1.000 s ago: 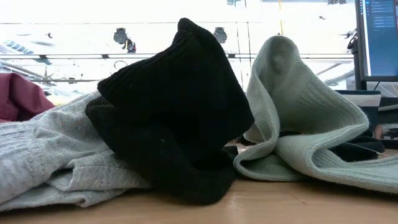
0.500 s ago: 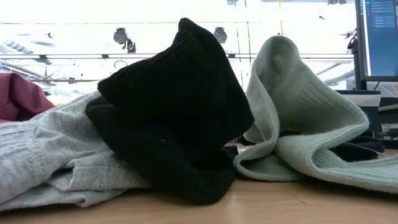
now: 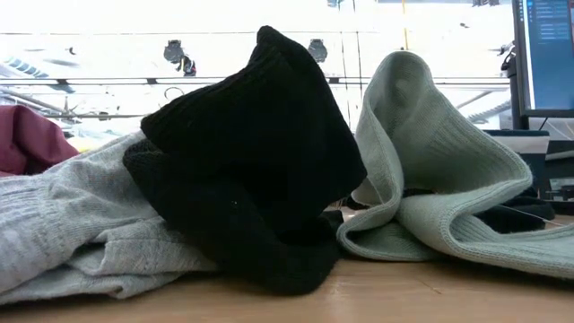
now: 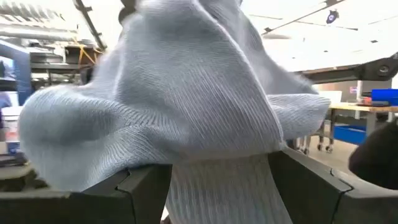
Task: Pick & Place Cloths
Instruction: Put the blue sock into the transparent bin
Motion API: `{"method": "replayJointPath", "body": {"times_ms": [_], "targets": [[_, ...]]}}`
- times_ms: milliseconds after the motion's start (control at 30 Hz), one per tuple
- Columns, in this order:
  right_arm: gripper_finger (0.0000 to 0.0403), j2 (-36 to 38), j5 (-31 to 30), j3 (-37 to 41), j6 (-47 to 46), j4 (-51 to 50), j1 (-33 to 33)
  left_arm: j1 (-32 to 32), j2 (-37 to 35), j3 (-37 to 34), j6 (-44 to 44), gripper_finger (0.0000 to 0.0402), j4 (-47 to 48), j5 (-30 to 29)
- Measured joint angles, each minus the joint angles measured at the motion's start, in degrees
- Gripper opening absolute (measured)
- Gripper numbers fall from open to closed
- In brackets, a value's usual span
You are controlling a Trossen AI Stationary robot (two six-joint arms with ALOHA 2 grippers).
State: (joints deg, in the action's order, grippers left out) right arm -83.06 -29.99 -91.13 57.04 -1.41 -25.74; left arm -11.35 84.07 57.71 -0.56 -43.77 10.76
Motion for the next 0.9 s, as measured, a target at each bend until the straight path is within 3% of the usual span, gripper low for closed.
{"method": "replayJointPath", "body": {"times_ms": [233, 433, 700, 800, 900], "targets": [[0.0, 0.0, -0.2, 1.9, 0.0, -0.1, -0.3, 3.3, 0.0, 0.0, -1.9, 0.0269, -2.0, 0.2], [0.0, 0.0, -2.8, 2.9, -0.8, -0.6, -0.2, 5.8, 0.0, 0.0, -6.2, 0.0269, -4.5, 7.0], [0.0, 0.0, -3.1, 3.1, -2.1, -1.2, 0.1, 5.9, 0.0, 0.0, -6.2, 0.0268, -4.5, 7.4], [0.0, 0.0, -3.0, 3.1, -4.7, -3.3, 0.9, 5.5, 0.0, 0.0, -5.6, 0.0249, -4.5, 7.4], [0.0, 0.0, -2.5, 3.1, -7.8, -5.6, 1.9, 5.4, 0.0, 0.0, -4.6, 0.0202, -4.3, 8.1]]}}
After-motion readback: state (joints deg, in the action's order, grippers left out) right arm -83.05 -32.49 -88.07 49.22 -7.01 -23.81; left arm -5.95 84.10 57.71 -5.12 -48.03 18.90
